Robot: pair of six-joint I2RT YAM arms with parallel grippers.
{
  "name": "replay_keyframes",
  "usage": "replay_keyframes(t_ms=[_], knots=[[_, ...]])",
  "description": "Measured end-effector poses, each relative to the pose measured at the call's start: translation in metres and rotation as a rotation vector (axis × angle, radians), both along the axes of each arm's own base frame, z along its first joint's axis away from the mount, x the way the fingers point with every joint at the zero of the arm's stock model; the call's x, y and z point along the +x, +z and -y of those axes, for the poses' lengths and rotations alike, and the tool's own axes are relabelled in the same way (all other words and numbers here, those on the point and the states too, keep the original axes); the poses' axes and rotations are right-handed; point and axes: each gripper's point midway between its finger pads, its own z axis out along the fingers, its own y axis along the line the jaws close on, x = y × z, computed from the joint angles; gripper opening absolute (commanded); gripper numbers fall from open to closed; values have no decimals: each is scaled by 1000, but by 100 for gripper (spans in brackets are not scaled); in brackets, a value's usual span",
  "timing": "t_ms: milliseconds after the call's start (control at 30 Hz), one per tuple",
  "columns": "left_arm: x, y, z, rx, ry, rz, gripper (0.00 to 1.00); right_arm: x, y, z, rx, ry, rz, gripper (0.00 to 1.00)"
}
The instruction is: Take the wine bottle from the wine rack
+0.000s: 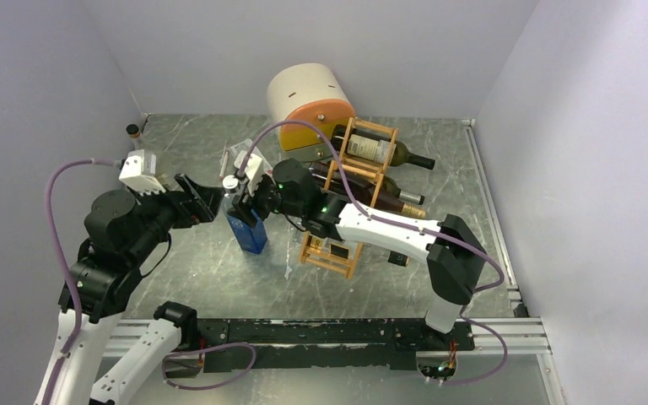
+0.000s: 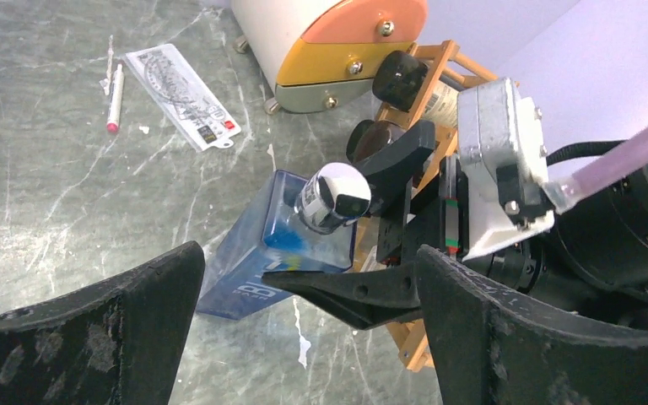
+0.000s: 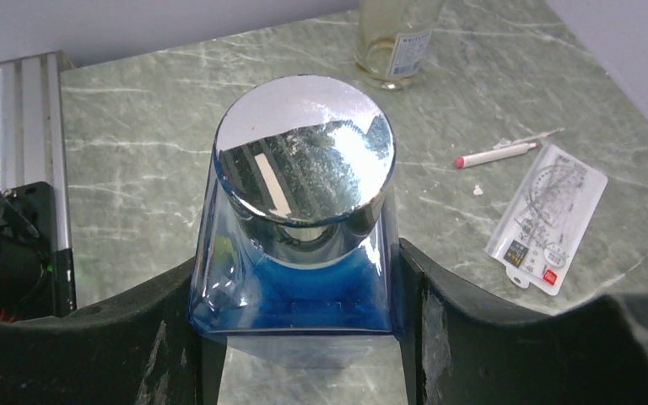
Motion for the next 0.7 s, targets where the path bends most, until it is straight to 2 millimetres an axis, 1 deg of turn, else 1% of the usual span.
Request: replay_keyframes(t_ms=[100, 233, 300, 433, 500, 533, 567, 700], knots=[[0, 1, 0, -1, 1, 4, 100, -2, 0, -2, -8, -10, 29, 38], [8, -6, 2, 18, -1, -42, 100, -4, -2, 0, 15, -31, 47, 60], [12, -6, 4, 30, -6, -61, 99, -3, -1, 3, 26, -45, 48, 69], [22, 2, 13, 58, -48, -75, 98, 1, 0, 7, 38, -77, 64, 80], [27, 3, 22, 80, -103, -83, 98, 4, 3, 8, 42, -93, 75, 89], [30, 0, 27, 98, -140, -91, 98, 5, 5, 9, 45, -99, 80, 95], [31, -2, 31, 113, -167, -97, 98, 6, 7, 10, 49, -103, 82, 99], [38, -24, 40, 183, -249, -162, 98, 3, 21, 18, 73, -113, 99, 100]])
